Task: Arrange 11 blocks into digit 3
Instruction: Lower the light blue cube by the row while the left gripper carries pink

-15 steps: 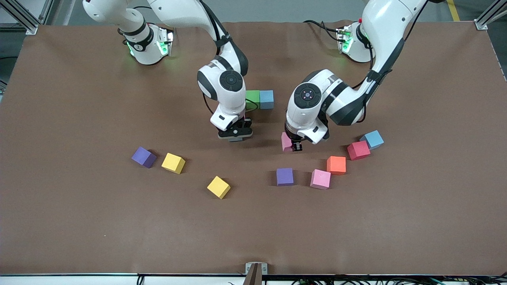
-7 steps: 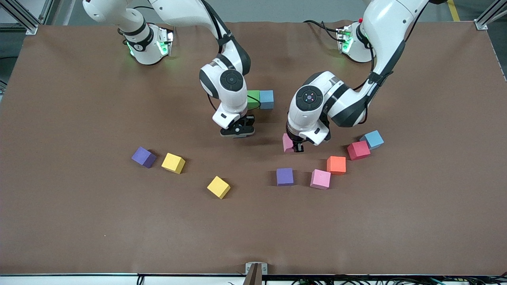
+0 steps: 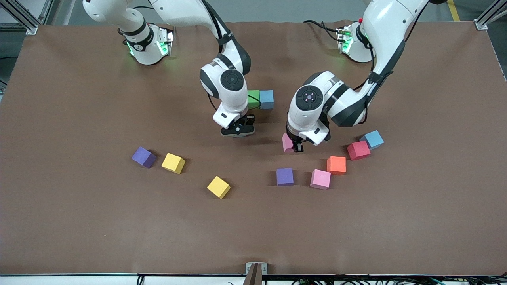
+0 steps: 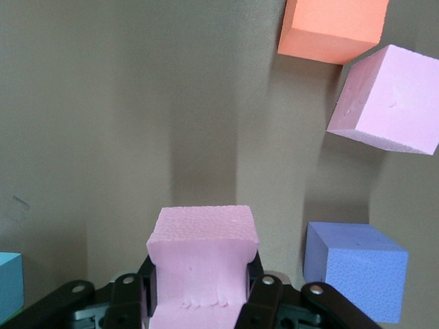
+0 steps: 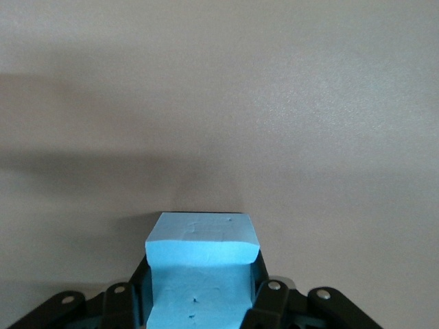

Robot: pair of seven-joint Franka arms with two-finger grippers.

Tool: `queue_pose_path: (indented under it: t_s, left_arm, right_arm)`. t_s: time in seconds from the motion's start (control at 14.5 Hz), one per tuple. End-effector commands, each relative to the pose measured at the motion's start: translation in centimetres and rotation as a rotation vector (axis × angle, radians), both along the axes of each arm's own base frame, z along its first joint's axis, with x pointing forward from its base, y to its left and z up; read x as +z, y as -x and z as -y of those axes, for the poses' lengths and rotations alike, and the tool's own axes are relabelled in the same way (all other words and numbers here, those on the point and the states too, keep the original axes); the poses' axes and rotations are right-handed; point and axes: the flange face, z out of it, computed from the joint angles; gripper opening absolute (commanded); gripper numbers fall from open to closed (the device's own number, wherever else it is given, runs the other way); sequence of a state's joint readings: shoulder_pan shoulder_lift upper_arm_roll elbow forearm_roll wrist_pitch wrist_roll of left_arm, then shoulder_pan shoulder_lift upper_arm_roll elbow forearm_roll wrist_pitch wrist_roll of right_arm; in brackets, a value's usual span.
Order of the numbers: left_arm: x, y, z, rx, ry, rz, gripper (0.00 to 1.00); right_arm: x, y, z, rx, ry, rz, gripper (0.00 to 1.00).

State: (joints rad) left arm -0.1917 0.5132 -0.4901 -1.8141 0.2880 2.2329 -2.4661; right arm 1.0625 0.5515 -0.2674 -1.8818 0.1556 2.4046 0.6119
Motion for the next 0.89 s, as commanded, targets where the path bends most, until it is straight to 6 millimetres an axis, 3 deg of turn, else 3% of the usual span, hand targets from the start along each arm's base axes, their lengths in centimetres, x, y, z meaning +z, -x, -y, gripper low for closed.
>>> queue_pose_path:
  t_s: [0.0, 0.62, 0.83]
  left_arm:
    - [-0.25, -0.18, 0.36, 0.006, -0.004, 0.009, 0.46]
    - [-0.30, -0.20, 0.46, 0.005, -0.002, 0.008, 0.46]
    - [-0.53, -0.03, 0.62, 0.001, -0.003, 0.005, 0.46]
  right_arm:
    - [-0.23, 0.67, 0.12, -0.003, -0.012, -0.010, 0.03]
    - [-1.15, 0.80, 0.01, -0.001, -0.002, -0.014, 0.05]
    - [-1.04, 0.69, 0.00, -0.003, -0.003, -0.014, 0.15]
